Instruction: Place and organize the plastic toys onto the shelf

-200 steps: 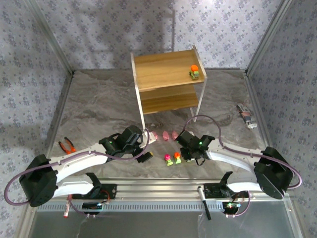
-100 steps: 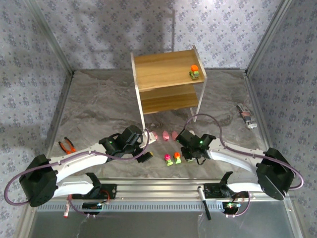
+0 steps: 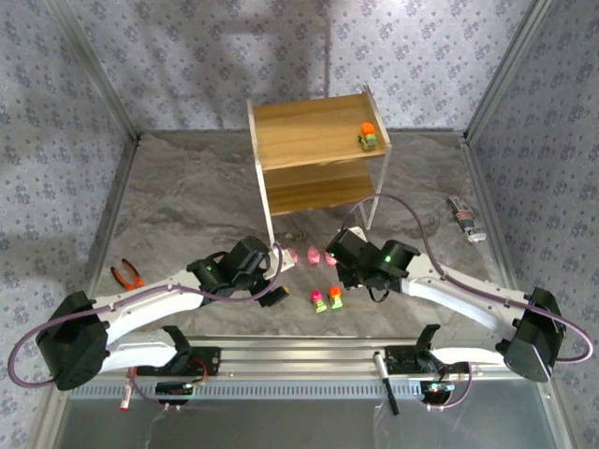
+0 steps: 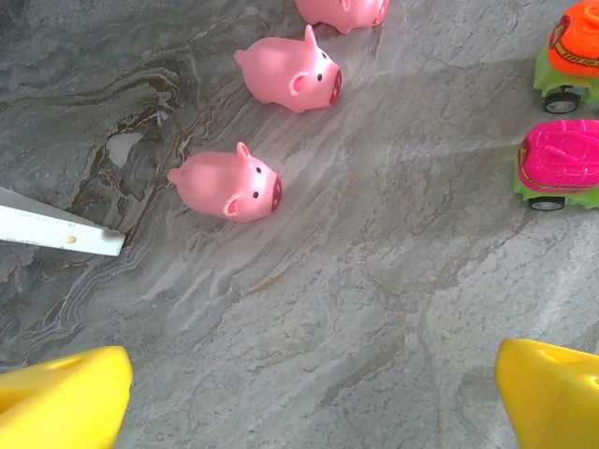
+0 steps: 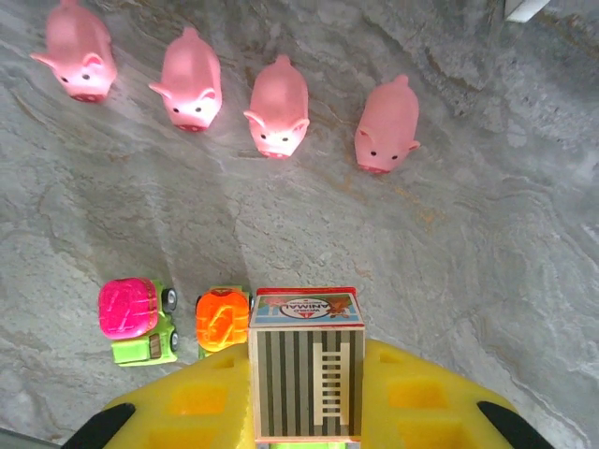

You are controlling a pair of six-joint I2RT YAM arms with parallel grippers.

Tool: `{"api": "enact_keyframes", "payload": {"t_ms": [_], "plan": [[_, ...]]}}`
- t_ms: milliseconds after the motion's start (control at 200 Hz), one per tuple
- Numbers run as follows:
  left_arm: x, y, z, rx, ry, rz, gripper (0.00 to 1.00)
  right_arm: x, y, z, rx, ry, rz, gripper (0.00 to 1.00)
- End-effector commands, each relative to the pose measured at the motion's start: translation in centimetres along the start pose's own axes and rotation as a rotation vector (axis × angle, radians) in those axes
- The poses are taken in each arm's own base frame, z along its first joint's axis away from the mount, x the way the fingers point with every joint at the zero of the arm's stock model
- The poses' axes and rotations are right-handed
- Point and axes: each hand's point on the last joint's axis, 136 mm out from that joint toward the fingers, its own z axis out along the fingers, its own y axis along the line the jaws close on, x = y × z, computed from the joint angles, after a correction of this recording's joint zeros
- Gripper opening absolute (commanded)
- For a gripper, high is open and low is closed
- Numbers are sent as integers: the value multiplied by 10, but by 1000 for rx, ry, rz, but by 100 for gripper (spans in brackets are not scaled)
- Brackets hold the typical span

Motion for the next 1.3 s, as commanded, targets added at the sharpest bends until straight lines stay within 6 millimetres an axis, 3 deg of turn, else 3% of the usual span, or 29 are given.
{"api": "enact_keyframes", "payload": {"t_ms": [0, 360, 470, 899, 1129, 1299], "plan": [[-4, -4, -3, 19, -12, -3, 100, -7, -6, -15, 52, -12, -2, 25], [-6, -3, -4, 14, -22, 2, 99, -44, 2, -58, 58, -145, 1, 25], [-5, -3, -4, 16, -22, 2, 100, -71, 6, -87, 29, -222, 33, 25], [-8, -6, -6, 18, -38, 23, 100, -148, 16, -161, 24, -398, -40, 25], [-8, -6, -8, 14, -46, 27, 100, -180, 24, -191, 26, -477, -96, 25], [-9, -4, -9, 9, -52, 26, 100, -200, 17, -210, 71, -504, -100, 25]]}}
